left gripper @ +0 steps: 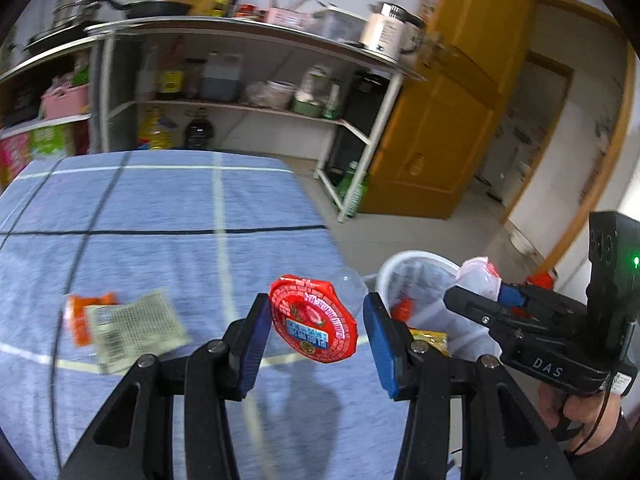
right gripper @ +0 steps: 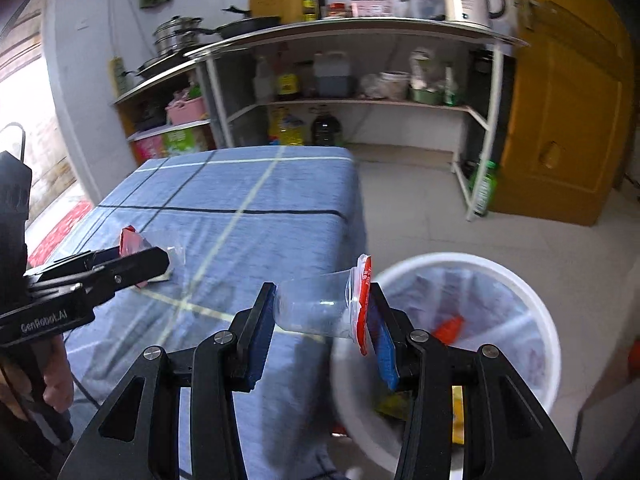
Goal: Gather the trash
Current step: 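Carry the red lid with the left tool while the right tool carries the clear cup to the bin, then open the left tool over the bin while the right tool releases the clear cup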
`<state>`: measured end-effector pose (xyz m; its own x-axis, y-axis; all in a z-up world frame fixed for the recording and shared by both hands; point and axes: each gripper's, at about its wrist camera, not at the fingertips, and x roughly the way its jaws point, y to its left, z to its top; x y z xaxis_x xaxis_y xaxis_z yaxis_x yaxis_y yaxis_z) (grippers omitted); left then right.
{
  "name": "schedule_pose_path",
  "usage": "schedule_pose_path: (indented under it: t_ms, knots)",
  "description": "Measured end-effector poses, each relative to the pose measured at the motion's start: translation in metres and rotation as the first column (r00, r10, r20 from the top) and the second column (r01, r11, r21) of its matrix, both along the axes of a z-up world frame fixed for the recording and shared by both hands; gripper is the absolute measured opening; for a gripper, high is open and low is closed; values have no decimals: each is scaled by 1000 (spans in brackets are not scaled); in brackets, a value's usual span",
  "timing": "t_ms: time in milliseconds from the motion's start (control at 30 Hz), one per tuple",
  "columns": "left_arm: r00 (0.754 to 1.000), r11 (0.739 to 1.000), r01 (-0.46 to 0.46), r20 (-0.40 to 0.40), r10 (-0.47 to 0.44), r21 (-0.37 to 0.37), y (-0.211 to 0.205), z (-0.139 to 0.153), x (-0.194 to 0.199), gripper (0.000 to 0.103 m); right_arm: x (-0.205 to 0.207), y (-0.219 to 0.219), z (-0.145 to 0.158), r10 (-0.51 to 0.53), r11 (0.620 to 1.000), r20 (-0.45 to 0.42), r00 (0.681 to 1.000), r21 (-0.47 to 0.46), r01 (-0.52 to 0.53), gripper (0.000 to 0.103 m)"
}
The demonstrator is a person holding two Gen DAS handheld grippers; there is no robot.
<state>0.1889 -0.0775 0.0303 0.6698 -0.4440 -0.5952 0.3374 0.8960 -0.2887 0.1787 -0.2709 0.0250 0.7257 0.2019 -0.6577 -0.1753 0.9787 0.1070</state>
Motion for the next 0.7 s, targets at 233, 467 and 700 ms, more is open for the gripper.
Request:
schedule_pose_path:
  t_ms: [233,467,700]
  knots:
    - [994,994,104,-22,-103,16,-56,-4,6,49,-9,-47,-8,-77,997,-16,997,28,77,45]
    - [980,980,194,-56,-191,40,-108,-18,13,49,-13,-88,-26,-155,987,-53,987,27,156,45]
    - [969,970,233,-106,-225,67,-142,-36,21,49,-13,-112,-47,-187,981,-101,977,31,191,45]
